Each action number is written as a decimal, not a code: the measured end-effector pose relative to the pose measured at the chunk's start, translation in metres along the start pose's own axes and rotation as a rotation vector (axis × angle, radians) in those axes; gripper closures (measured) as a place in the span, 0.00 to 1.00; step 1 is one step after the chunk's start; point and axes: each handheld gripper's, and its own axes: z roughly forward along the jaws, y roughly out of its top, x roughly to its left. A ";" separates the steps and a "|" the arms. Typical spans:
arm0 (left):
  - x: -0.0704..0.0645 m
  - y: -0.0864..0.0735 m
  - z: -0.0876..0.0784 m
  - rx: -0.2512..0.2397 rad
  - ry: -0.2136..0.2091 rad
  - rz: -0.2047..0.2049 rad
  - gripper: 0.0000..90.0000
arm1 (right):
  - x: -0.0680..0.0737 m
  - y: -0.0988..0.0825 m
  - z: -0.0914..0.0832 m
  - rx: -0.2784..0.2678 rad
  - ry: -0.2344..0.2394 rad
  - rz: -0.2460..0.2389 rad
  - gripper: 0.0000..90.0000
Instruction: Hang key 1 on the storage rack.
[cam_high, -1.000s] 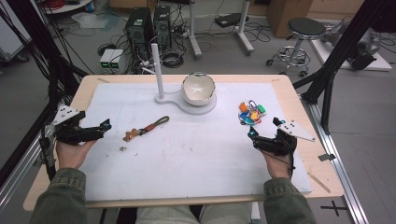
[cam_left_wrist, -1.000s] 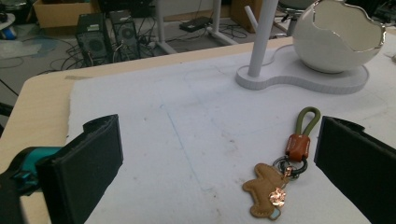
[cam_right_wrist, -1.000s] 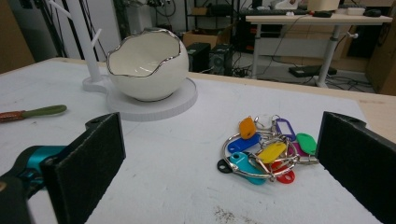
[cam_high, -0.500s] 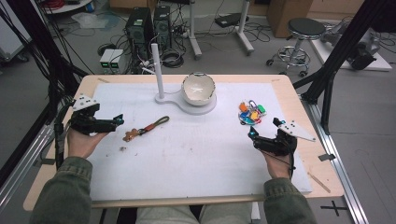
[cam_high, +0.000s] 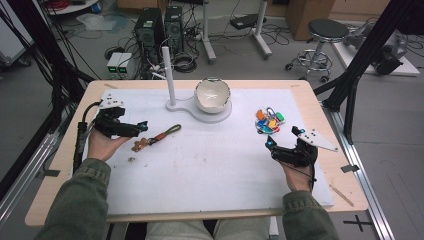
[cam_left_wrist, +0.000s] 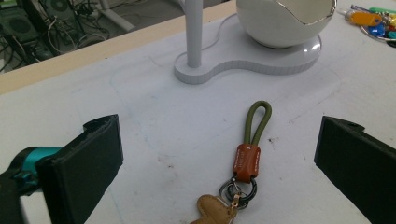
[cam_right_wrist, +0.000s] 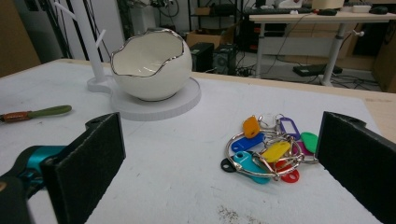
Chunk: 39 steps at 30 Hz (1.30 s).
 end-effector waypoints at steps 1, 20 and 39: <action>-0.001 0.001 0.002 0.005 -0.001 0.003 0.02 | 0.000 0.000 0.000 0.000 0.000 0.000 0.01; -0.011 0.003 0.044 0.155 -0.088 0.031 0.02 | -0.001 0.000 -0.001 -0.009 -0.001 -0.004 0.01; -0.012 -0.013 0.078 0.313 -0.124 0.037 0.05 | -0.004 0.000 -0.002 -0.003 -0.001 -0.011 0.01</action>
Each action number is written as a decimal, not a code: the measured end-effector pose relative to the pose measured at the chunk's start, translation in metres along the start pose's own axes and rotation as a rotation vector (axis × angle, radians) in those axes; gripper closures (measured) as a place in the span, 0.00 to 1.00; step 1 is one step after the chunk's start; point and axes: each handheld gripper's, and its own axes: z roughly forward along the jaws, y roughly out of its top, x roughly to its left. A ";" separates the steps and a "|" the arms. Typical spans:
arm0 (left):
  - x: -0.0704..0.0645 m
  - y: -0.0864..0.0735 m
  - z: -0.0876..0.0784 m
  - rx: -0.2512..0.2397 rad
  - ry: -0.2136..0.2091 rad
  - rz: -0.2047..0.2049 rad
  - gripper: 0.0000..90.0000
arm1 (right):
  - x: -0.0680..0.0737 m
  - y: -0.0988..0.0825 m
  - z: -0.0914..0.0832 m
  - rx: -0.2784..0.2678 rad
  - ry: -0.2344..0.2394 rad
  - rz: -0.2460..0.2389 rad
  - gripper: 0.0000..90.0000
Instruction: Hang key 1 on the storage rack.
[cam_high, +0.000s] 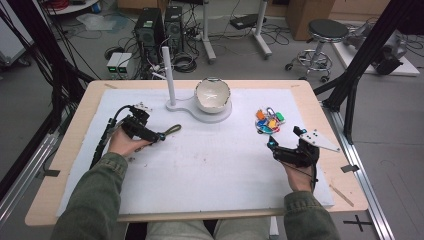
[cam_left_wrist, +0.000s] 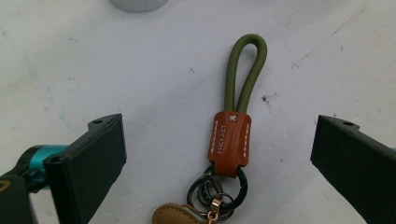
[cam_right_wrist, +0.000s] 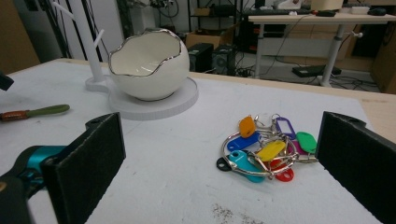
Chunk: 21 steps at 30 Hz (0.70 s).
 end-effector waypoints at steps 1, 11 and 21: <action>0.000 0.000 0.001 0.006 -0.004 0.003 0.06 | 0.000 0.000 0.001 0.000 0.000 -0.001 0.01; 0.000 -0.002 0.007 0.027 0.025 0.031 0.27 | 0.001 0.000 0.001 0.012 0.018 -0.004 0.01; 0.001 -0.004 0.011 0.039 -0.022 0.041 0.44 | 0.001 -0.001 0.002 0.014 0.023 -0.009 0.01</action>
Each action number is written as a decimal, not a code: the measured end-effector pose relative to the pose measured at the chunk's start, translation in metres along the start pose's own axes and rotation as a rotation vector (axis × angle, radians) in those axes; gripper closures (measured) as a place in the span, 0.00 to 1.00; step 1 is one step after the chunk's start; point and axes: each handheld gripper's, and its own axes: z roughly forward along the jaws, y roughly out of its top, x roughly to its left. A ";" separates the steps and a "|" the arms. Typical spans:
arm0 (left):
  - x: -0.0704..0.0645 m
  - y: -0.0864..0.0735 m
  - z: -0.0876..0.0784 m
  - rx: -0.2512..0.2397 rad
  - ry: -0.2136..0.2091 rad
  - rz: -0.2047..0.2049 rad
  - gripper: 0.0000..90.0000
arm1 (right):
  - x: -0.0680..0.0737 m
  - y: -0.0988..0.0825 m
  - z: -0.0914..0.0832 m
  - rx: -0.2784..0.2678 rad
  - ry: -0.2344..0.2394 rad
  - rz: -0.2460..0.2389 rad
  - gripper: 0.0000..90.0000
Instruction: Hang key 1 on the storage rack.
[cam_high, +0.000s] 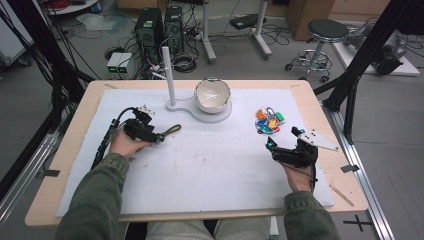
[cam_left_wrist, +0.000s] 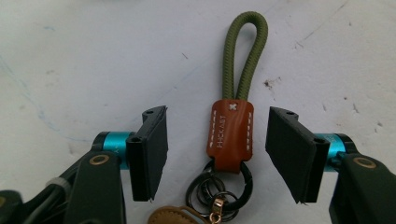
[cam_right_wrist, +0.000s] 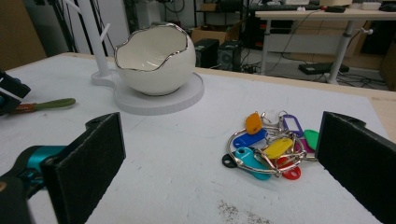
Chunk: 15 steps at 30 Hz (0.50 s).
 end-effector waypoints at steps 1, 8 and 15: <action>0.000 0.000 0.001 0.005 0.004 0.002 0.45 | 0.000 0.000 0.000 0.002 0.002 0.003 0.01; 0.001 -0.002 0.003 0.027 -0.028 0.009 0.64 | 0.000 0.000 0.000 0.005 0.004 0.003 0.01; 0.002 -0.002 0.002 0.027 -0.037 0.010 0.77 | 0.001 0.000 0.000 0.005 0.015 0.004 0.01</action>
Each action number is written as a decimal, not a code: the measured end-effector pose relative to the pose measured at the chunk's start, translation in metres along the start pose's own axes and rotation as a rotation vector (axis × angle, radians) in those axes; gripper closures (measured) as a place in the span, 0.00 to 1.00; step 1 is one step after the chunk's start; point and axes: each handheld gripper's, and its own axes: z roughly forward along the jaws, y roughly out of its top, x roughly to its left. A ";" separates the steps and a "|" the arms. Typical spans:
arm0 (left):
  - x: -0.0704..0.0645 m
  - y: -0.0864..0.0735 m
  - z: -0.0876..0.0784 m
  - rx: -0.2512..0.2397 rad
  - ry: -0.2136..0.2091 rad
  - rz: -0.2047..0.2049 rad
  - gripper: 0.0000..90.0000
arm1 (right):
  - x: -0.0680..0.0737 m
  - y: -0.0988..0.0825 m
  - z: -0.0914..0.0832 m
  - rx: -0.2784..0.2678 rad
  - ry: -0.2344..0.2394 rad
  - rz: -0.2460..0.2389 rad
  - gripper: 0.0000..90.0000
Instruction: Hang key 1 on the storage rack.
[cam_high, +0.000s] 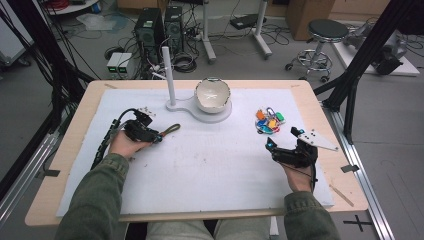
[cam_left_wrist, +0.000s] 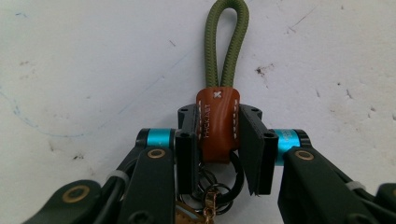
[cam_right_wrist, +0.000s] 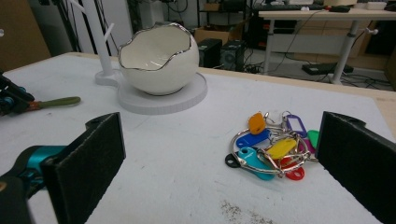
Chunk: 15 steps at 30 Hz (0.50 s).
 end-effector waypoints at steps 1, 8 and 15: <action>0.001 0.000 -0.001 0.005 0.003 0.002 0.77 | 0.000 0.000 0.000 -0.001 0.000 -0.002 0.01; 0.005 -0.001 -0.006 -0.007 0.025 -0.013 0.78 | 0.000 0.000 0.000 0.001 -0.002 -0.006 0.01; 0.005 0.000 -0.014 -0.025 0.013 -0.035 0.78 | 0.000 0.000 0.001 0.002 0.003 -0.002 0.01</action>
